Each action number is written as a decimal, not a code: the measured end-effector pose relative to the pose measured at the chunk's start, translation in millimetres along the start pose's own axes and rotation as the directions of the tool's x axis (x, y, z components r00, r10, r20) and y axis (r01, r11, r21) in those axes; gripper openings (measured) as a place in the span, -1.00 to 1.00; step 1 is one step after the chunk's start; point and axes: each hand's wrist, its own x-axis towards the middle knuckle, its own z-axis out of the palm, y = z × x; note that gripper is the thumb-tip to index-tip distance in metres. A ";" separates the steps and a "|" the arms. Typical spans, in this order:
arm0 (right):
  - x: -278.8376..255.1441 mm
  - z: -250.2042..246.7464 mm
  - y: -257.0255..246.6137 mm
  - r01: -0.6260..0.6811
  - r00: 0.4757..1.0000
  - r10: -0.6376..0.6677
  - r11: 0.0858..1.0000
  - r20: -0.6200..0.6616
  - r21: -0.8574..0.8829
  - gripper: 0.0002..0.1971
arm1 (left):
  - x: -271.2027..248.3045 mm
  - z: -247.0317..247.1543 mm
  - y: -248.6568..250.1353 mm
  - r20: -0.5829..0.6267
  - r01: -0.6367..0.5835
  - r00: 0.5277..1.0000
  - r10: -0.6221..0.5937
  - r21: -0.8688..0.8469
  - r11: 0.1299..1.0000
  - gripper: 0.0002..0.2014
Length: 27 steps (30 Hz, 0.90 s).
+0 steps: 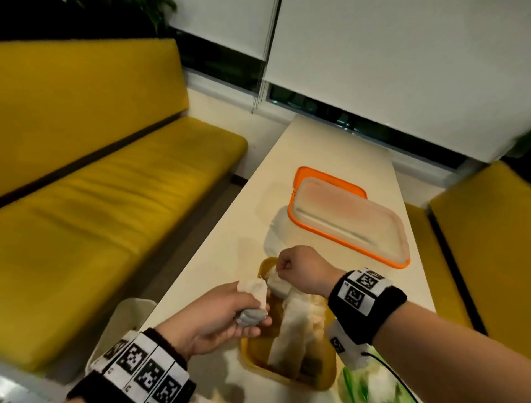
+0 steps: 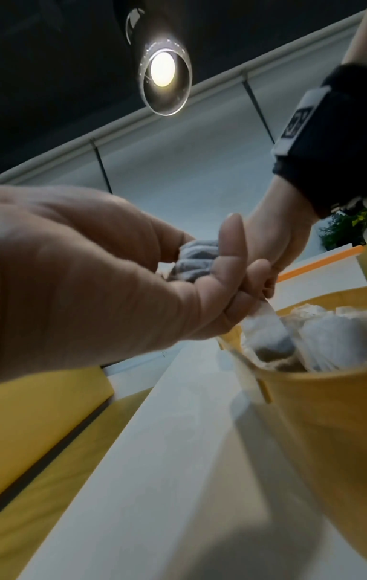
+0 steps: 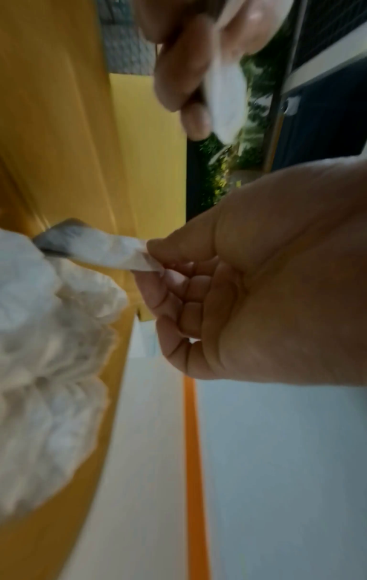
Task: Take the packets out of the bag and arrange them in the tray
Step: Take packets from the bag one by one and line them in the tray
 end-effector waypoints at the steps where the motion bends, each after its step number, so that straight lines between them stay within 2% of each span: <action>1: 4.9 4.6 -0.6 -0.004 1.000 0.004 1.000 0.027 -0.008 -0.91 | 0.6 -3.2 0.4 -0.006 -0.014 1.000 0.014 0.019 1.000 -0.72; 4: 17.5 14.4 -2.8 -0.023 0.994 0.030 0.997 0.106 -0.072 -0.88 | 1.6 -13.1 1.5 -0.020 -0.034 0.999 0.035 0.056 0.998 -0.72; 8: 24.9 22.7 -0.5 -0.059 0.988 0.079 0.986 0.131 -0.156 -0.82 | 2.1 -19.5 0.7 -0.036 -0.038 0.999 0.041 0.065 0.997 -0.75; 11: 25.7 24.6 -0.2 -0.067 0.989 0.090 0.980 0.118 -0.188 -0.78 | 2.2 -21.0 -0.7 -0.015 -0.035 0.999 0.037 0.079 0.996 -0.64; 15: 22.1 18.7 -1.8 -0.046 0.994 0.064 0.979 0.087 -0.198 -0.81 | 3.2 -20.4 -1.1 -0.029 -0.051 0.998 0.054 0.091 0.995 -0.82; 17: 15.5 10.4 -8.3 -0.033 0.999 0.036 0.989 0.018 -0.145 -0.88 | 5.1 -18.5 -1.4 -0.053 -0.077 0.995 0.084 0.135 0.988 -0.85; 19: 4.2 -1.2 -20.1 0.013 0.996 -0.008 0.998 -0.085 0.067 -0.88 | 7.2 -14.2 -1.3 -0.059 -0.102 0.992 0.115 0.189 0.977 -0.87; 21: -9.8 -11.6 -34.9 0.044 0.998 -0.029 0.942 -0.049 0.334 -0.85 | 10.6 -8.5 -0.9 -0.060 -0.131 0.987 0.149 0.235 0.963 -0.84; 22: -16.1 -13.8 -40.1 0.052 0.998 -0.056 0.928 0.001 0.368 -0.84 | 12.6 -5.3 -0.9 -0.061 -0.146 0.984 0.166 0.257 0.955 -0.83; 24: -23.4 -10.5 -41.1 0.080 0.995 -0.092 0.960 0.033 0.269 -0.81 | 16.3 0.6 -1.3 -0.083 -0.170 0.976 0.201 0.282 0.944 -0.83; 27: -25.1 -7.9 -33.7 0.088 0.993 -0.077 0.986 -0.084 0.139 -0.85 | 19.8 1.7 -0.8 -0.137 -0.184 0.965 0.226 0.266 0.946 -0.80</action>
